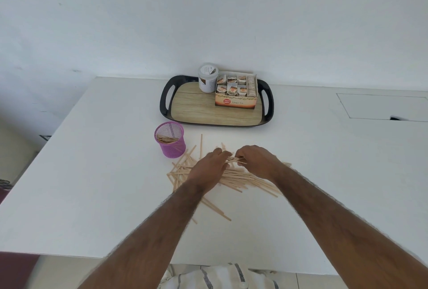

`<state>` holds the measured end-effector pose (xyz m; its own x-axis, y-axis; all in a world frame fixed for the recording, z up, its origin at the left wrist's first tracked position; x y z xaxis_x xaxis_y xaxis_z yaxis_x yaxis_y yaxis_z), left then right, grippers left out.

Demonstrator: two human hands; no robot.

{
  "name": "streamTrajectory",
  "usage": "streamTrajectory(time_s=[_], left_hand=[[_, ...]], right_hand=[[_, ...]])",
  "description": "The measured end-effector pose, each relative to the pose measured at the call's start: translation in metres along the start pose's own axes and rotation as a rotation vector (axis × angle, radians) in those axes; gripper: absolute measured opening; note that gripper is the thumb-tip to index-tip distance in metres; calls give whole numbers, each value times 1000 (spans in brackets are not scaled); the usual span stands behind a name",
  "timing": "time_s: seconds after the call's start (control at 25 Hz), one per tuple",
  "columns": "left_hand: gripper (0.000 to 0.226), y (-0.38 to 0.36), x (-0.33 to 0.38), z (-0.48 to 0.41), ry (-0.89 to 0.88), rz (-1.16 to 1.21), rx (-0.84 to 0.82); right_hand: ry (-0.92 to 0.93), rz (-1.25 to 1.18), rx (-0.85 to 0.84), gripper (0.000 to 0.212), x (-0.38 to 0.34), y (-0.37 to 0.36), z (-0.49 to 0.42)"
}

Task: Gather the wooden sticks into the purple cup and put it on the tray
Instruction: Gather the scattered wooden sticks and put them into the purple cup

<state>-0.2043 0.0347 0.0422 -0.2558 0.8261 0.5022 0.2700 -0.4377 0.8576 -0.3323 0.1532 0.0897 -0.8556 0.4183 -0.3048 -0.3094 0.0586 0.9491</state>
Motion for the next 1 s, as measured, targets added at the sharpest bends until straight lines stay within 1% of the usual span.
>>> streamTrajectory(time_s=[0.12, 0.24, 0.36, 0.44, 0.56, 0.64, 0.72, 0.84, 0.92, 1.0], left_hand=[[18, -3, -2, -3, -3, -114, -27], [13, 1, 0, -3, -12, -156, 0], [10, 6, 0, -5, -44, -184, 52], [14, 7, -3, -7, -72, -187, 61], [36, 10, -7, -7, -103, -153, 61], [42, 15, -7, -5, -80, -112, 81], [44, 20, -8, -2, -44, -72, 100], [31, 29, -9, 3, 51, 19, 84], [22, 28, -7, 2, 164, 184, 67], [24, 23, -3, -1, 354, 507, 109]], right_hand=[[53, 53, -29, 15, -2, -7, 0], [105, 79, -5, 13, -6, -10, 0], [154, 129, 52, 20, -8, -9, -1], [179, 179, 72, 21, -8, -8, 0], [187, 241, 64, 30, -5, -7, 1], [169, 233, 55, 32, 0, -4, 2], [143, 225, 45, 26, 7, -1, 5], [52, 148, 33, 14, 17, 8, 9], [-71, -17, 39, 17, 20, 11, 11], [-162, -246, 73, 19, 15, 12, 9]])
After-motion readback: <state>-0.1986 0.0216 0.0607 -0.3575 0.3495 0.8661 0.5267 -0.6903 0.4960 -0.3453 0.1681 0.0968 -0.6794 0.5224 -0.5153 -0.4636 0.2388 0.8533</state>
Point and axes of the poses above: each hand's wrist, its own z-axis away from the middle knuckle, its own y-axis out of the back of the hand, x = y × z, the point moved 2 cm from there along -z, towards the middle knuckle, and after that the axes turned 8 degrees about x, right-handed, at the moved point
